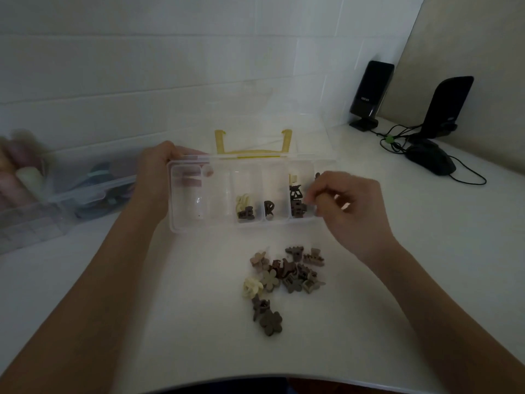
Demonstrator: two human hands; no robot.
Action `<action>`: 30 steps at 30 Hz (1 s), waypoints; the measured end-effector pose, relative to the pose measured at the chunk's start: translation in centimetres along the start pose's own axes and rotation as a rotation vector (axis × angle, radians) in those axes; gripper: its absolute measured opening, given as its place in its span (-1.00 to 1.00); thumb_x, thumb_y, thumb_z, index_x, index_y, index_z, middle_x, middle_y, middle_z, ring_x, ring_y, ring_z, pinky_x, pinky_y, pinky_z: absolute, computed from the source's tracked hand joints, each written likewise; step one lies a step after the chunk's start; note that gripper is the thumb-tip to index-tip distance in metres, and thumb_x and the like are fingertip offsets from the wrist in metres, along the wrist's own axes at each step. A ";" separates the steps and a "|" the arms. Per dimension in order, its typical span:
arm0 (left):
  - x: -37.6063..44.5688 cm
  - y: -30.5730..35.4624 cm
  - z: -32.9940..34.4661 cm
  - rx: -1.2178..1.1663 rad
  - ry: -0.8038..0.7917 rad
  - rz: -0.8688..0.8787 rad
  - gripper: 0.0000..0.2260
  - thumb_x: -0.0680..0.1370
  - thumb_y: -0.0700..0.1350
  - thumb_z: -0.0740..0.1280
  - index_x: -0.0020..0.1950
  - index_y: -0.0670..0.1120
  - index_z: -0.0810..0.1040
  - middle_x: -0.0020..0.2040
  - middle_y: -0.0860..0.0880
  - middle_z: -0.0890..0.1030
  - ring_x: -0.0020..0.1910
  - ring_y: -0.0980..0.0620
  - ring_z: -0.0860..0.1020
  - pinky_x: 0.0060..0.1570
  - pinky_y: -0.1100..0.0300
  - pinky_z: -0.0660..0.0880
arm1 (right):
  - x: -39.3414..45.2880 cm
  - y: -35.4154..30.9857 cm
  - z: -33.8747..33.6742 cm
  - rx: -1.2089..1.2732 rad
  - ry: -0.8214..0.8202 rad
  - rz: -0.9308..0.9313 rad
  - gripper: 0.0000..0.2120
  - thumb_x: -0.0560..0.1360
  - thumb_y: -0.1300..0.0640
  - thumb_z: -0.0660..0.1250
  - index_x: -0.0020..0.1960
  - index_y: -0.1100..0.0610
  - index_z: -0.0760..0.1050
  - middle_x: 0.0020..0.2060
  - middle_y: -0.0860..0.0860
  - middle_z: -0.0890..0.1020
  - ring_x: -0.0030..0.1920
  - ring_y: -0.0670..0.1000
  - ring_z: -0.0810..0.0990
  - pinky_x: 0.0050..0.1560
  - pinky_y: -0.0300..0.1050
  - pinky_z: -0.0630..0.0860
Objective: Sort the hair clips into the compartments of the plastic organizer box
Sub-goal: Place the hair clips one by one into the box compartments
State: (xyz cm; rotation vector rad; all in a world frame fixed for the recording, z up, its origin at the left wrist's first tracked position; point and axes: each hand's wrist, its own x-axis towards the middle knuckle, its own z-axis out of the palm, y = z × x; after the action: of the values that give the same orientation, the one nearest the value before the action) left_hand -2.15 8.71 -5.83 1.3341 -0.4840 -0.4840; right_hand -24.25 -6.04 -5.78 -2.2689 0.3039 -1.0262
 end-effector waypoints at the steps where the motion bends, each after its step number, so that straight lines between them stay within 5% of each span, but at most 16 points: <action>1: 0.1 -0.1 0.0 0.004 0.001 0.001 -0.72 0.20 -0.13 0.14 -0.46 -0.13 0.66 -0.47 -0.06 0.62 -0.41 -0.02 0.57 -0.33 0.22 0.46 | -0.2 0.1 0.1 -0.085 -0.069 -0.025 -0.76 0.35 0.22 0.18 -0.29 -0.07 0.53 -0.39 -0.16 0.58 -0.39 -0.07 0.52 -0.36 -0.32 0.37; 5: 0.3 -0.2 -0.1 -0.007 0.002 0.001 -0.65 0.32 -0.20 0.10 -0.46 -0.13 0.65 -0.46 -0.07 0.62 -0.38 -0.05 0.58 -0.28 0.20 0.48 | -0.7 0.2 0.0 -0.316 -0.389 -0.084 -0.73 0.35 0.07 0.14 -0.20 -0.06 0.62 -0.46 -0.24 0.51 -0.44 -0.23 0.46 -0.36 -0.34 0.27; 9: 0.6 -0.4 -0.2 -0.022 -0.001 0.007 -0.55 0.43 -0.20 0.03 -0.45 -0.13 0.66 -0.45 -0.07 0.63 -0.37 -0.03 0.59 -0.31 0.21 0.47 | -0.4 -0.8 -0.5 -0.538 -0.587 -0.085 -0.75 0.43 -0.03 0.23 0.03 -0.20 0.61 -0.38 -0.17 0.60 -0.35 -0.20 0.50 -0.22 -0.27 0.41; 13: 0.8 -0.5 -0.2 -0.032 0.013 0.010 -0.55 0.44 -0.21 0.03 -0.48 -0.13 0.65 -0.47 -0.06 0.62 -0.40 -0.02 0.59 -0.34 0.23 0.47 | -0.3 -1.6 -0.6 -0.622 -0.692 -0.062 -0.71 0.45 -0.26 0.21 0.07 -0.24 0.58 -0.44 -0.23 0.47 -0.26 -0.16 0.52 -0.14 -0.24 0.47; 20: 1.0 -0.8 0.0 -0.058 0.049 0.010 -0.56 0.46 -0.20 0.04 -0.47 -0.14 0.64 -0.44 -0.07 0.62 -0.39 -0.03 0.60 -0.41 0.25 0.47 | 0.0 -1.5 -0.1 -0.561 -0.753 -0.089 -0.77 0.43 -0.24 0.29 -0.08 -0.12 0.56 -0.42 -0.18 0.42 -0.37 -0.22 0.39 -0.29 -0.34 0.34; 25: 0.9 -1.0 0.4 -0.060 0.081 0.037 -0.58 0.44 -0.22 0.07 -0.47 -0.14 0.64 -0.46 -0.07 0.62 -0.41 -0.03 0.59 -0.42 0.24 0.49 | -0.2 -1.0 0.5 -0.473 -0.711 -0.145 -0.89 0.45 -0.10 0.35 -0.06 -0.11 0.57 -0.24 -0.22 0.51 -0.37 -0.29 0.37 -0.26 -0.33 0.30; 30: 0.6 -1.1 0.8 -0.016 0.102 0.049 -0.70 0.31 -0.12 0.15 -0.41 -0.13 0.66 -0.43 -0.09 0.63 -0.39 -0.06 0.57 -0.41 0.23 0.50 | 0.5 -2.7 1.7 -0.078 -0.224 -0.289 -0.89 0.44 0.04 0.38 -0.11 0.07 0.61 -0.25 -0.15 0.58 -0.40 -0.14 0.48 -0.34 -0.41 0.38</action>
State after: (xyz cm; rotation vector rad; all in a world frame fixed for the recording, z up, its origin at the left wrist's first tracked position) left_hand -2.23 7.54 -6.79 1.3220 -0.4270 -0.3769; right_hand -22.81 -3.36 -4.66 -2.5223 -0.0828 -0.8987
